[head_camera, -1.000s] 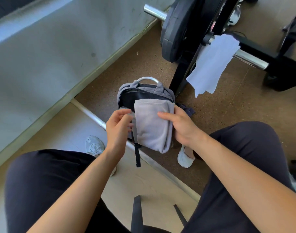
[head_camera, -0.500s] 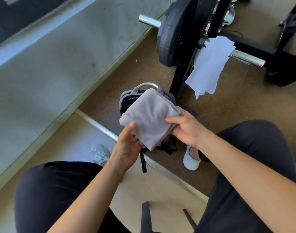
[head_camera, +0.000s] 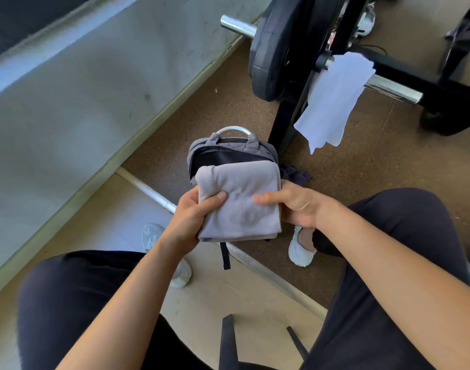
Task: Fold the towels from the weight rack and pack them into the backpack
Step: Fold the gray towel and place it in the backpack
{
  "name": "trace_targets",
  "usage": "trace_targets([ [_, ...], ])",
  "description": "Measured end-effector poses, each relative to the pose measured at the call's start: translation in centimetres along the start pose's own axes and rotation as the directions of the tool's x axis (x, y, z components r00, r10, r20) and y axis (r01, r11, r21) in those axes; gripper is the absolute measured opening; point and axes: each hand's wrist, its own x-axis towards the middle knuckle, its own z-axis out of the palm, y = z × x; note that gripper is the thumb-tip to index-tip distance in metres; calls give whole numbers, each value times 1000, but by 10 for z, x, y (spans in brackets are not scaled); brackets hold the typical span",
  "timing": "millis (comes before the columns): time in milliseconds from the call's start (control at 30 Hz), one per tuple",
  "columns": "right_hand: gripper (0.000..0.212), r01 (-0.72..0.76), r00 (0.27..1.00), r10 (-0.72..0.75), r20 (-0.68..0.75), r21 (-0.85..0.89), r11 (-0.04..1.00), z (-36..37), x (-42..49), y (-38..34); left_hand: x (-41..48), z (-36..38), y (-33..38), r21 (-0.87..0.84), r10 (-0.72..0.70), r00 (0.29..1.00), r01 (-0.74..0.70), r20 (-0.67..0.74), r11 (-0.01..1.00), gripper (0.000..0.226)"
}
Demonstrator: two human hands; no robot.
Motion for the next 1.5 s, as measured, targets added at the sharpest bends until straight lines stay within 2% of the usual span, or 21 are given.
trace_targets([
  [167, 49, 27, 999, -25, 42, -46, 999, 2, 2, 4, 1, -8, 5, 131, 119, 992, -113, -41, 985, 28],
  [333, 42, 143, 984, -158, -85, -161, 977, 5, 7, 6, 4, -23, 10, 247, 202, 979, -203, 33, 947, 23],
  [500, 47, 274, 950, -293, -104, -170, 947, 8, 7, 5, 4, -35, 19, 113, 231, 961, -249, 152, 962, 29],
  [567, 42, 319, 937, -339, -86, -190, 929, 10, 7, 2, 1, -35, 21, 37, 236, 955, -246, 181, 969, 24],
  [667, 36, 356, 930, -364, -60, -103, 929, 13, 4, -2, -3, -30, 24, -116, 202, 951, -179, 233, 977, 19],
  [733, 33, 353, 935, -354, -33, -24, 935, 14, 2, -3, -2, -30, 26, -151, 173, 955, -139, 242, 979, 13],
  [833, 28, 335, 942, -333, 45, -38, 942, 9, 4, -2, 0, -33, 30, -206, 83, 958, -25, 274, 978, 15],
  [900, 25, 331, 944, -327, 50, -124, 935, 7, 6, 0, -1, -31, 32, -220, 2, 968, 55, 251, 974, 25],
  [933, 27, 362, 930, -365, 27, -221, 906, 7, 7, 1, -1, -28, 33, -162, -35, 979, 68, 200, 984, 27],
  [1000, 45, 437, 876, -483, 20, -459, 773, 9, 8, 5, 3, -21, 26, 39, -57, 997, 55, 61, 998, 33],
  [1067, 57, 451, 844, -534, 44, -597, 664, 8, 10, 9, 6, -15, 20, 133, -65, 997, 69, -34, 989, 22],
  [1133, 58, 442, 828, -560, 40, -661, 606, 5, 12, 11, 6, -12, 14, 107, -170, 985, 167, 13, 980, 20],
  [1233, 52, 405, 832, -553, 35, -720, 563, 0, 10, 8, 7, -14, 10, 101, -307, 951, 301, 50, 948, 50],
  [1300, 50, 331, 892, -451, 33, -727, 602, -2, 5, 5, 9, -16, 9, 90, -293, 956, 290, 19, 953, 50],
  [1367, 42, 264, 950, -308, 55, -670, 694, -3, 1, 4, 12, -19, 5, 100, -261, 965, 260, -5, 960, 42],
  [1467, 23, 167, 986, -155, 64, -327, 930, -4, -4, 5, 15, -23, -2, 137, -187, 982, 181, 34, 974, 34],
  [1500, 21, 132, 991, -125, 45, -232, 964, -3, -4, 5, 16, -25, -4, 139, -163, 985, 155, 49, 978, 36],
])
